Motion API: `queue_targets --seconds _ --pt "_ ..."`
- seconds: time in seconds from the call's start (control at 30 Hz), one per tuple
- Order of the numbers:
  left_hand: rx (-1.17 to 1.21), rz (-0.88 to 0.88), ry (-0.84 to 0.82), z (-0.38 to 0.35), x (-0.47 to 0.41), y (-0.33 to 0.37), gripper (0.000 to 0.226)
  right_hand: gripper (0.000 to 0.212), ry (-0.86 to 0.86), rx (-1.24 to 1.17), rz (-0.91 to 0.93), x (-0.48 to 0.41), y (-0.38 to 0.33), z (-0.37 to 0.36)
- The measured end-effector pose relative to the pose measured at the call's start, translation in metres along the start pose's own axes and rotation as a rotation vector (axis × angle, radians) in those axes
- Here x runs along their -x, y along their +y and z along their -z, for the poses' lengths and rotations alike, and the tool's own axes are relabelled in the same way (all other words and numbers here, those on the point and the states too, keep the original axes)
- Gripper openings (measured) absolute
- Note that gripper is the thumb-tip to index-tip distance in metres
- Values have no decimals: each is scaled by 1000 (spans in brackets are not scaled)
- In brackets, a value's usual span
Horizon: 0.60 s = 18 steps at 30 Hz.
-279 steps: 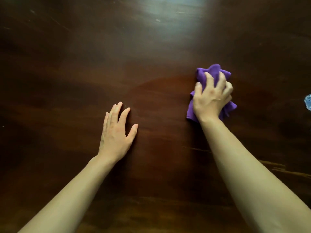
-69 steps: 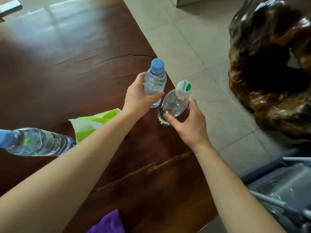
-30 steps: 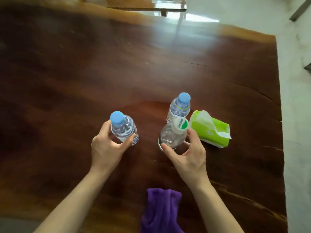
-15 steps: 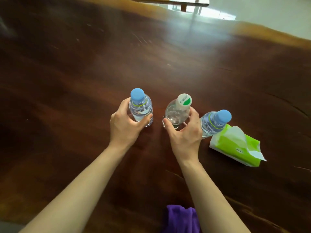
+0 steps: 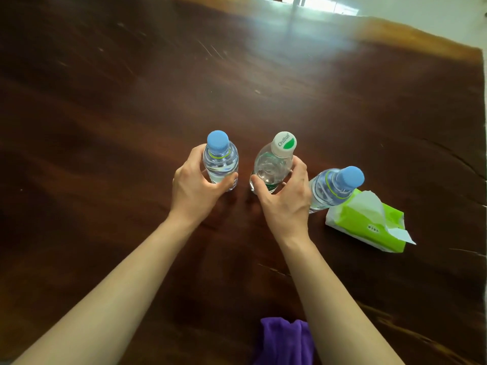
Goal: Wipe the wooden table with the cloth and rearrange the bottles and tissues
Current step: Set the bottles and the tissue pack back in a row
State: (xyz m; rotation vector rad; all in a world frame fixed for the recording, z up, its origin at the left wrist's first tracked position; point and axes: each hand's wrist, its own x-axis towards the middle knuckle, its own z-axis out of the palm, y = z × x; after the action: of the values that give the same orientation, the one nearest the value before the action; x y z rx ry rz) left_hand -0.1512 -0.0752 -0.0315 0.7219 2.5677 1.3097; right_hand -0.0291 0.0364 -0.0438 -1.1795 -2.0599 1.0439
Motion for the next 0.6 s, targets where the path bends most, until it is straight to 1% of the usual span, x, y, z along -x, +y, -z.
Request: queue_targets --seconds 0.07,0.2,0.3,0.37,0.43,0.47,0.6 --pt "-4 -5 -12 1 -1 0 60 75 -21 14 -12 0 2 1" --pt "30 -10 -50 1 4 -3 65 90 -108 54 -70 5 4 7" --pt "38 15 -78 3 12 -6 75 93 -205 81 -80 14 6 15" --pt "14 27 -79 4 21 -10 78 91 -257 108 -78 21 9 21" --pt "-22 34 -63 7 34 -15 75 84 -285 145 -53 28 13 29" --pt "-42 42 -55 8 41 -18 72 78 -289 169 -28 32 15 34" --pt "-87 79 -31 17 81 -29 59 44 -309 260 129 54 28 61"
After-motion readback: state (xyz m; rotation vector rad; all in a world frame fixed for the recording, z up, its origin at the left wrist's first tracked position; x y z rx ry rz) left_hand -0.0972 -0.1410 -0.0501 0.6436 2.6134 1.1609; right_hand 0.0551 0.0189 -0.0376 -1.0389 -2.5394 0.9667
